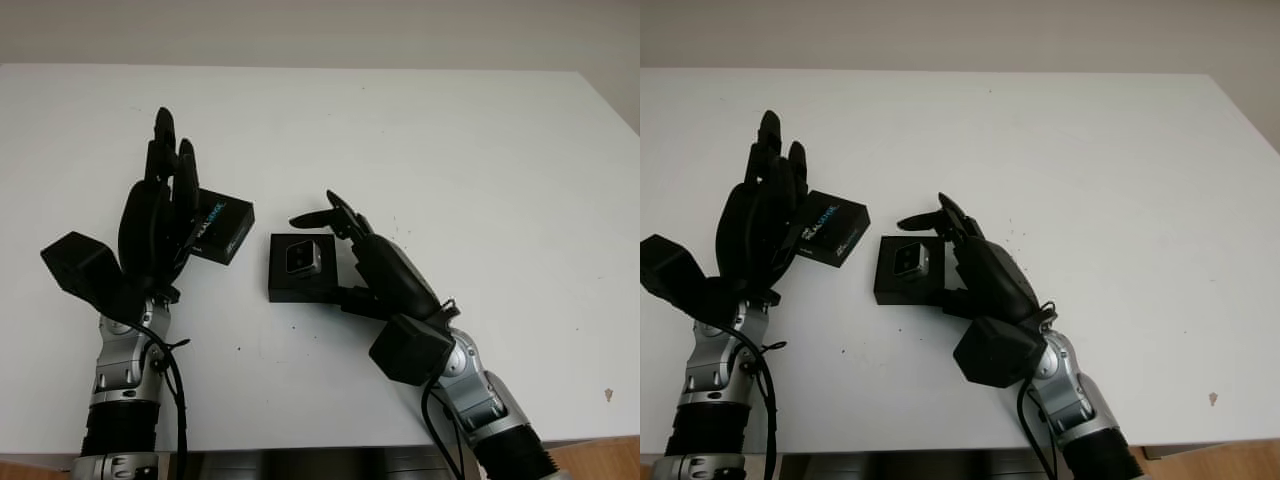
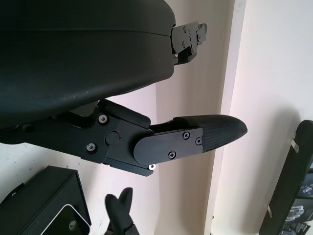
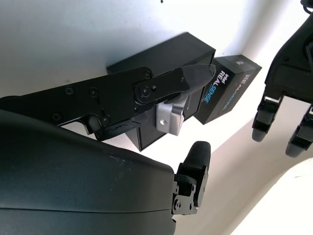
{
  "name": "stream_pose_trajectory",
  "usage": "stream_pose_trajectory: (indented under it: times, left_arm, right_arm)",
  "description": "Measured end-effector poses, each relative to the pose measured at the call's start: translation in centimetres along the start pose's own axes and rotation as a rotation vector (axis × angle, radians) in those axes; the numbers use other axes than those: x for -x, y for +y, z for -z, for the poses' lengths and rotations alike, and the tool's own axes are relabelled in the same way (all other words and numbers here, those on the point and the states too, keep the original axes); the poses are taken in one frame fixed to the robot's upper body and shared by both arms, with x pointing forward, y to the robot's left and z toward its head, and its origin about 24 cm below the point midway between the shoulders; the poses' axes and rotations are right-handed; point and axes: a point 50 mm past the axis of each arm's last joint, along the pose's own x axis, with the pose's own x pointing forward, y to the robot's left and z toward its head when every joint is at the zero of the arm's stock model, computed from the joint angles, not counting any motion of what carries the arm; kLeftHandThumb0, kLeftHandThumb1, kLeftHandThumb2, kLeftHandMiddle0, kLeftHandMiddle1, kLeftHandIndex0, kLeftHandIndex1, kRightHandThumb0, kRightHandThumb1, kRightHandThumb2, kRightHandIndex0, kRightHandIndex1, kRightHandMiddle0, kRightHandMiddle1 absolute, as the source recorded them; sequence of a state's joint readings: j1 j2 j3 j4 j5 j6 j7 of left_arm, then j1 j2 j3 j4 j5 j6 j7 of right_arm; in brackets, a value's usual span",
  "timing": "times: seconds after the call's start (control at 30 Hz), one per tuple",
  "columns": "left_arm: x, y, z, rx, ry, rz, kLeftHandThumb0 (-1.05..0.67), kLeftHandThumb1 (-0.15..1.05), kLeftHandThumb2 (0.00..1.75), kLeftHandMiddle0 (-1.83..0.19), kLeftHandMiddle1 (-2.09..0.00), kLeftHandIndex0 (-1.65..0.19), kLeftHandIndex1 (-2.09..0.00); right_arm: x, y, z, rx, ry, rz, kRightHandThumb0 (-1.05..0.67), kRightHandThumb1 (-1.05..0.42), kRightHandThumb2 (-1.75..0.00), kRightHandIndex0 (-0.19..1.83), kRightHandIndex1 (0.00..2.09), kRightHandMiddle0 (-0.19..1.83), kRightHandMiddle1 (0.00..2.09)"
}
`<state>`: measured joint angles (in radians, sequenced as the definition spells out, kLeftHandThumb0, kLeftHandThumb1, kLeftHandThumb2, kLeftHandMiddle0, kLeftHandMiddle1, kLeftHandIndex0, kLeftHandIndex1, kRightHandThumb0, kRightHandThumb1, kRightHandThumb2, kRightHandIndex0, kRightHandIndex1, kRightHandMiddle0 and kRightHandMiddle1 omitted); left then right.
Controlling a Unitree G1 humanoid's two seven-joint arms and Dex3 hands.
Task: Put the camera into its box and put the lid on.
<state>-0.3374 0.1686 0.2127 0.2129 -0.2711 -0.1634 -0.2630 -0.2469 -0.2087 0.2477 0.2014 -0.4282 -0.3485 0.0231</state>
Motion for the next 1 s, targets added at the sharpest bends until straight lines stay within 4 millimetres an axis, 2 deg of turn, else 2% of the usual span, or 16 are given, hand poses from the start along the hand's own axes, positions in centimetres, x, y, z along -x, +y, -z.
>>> stream_pose_trajectory:
  times: [0.33,0.53,1.0]
  left_arm:
    - [0.0,-0.03,0.01,-0.001,0.001,0.002,-0.73,1.05,0.57,0.19,0.0,0.19,0.0]
    - [0.01,-0.04,0.04,-0.006,0.003,0.002,-0.73,1.05,0.58,0.19,0.0,0.19,0.0]
    - [0.17,-0.03,0.16,-0.006,0.009,0.001,-0.73,1.05,0.56,0.19,0.0,0.19,0.0]
  right_arm:
    - [0.05,-0.23,0.03,0.002,-0.001,0.01,-0.53,-1.0,-0.06,-0.01,0.16,-0.03,0.99]
    - [-0.01,-0.49,-0.2,0.014,-0.01,0.036,-0.53,-1.01,-0.05,0.08,0.18,-0.01,1.09]
    - [-0.12,-0.4,-0.07,0.112,0.011,0.076,-0.49,-0.98,-0.05,0.17,0.2,0.09,1.16]
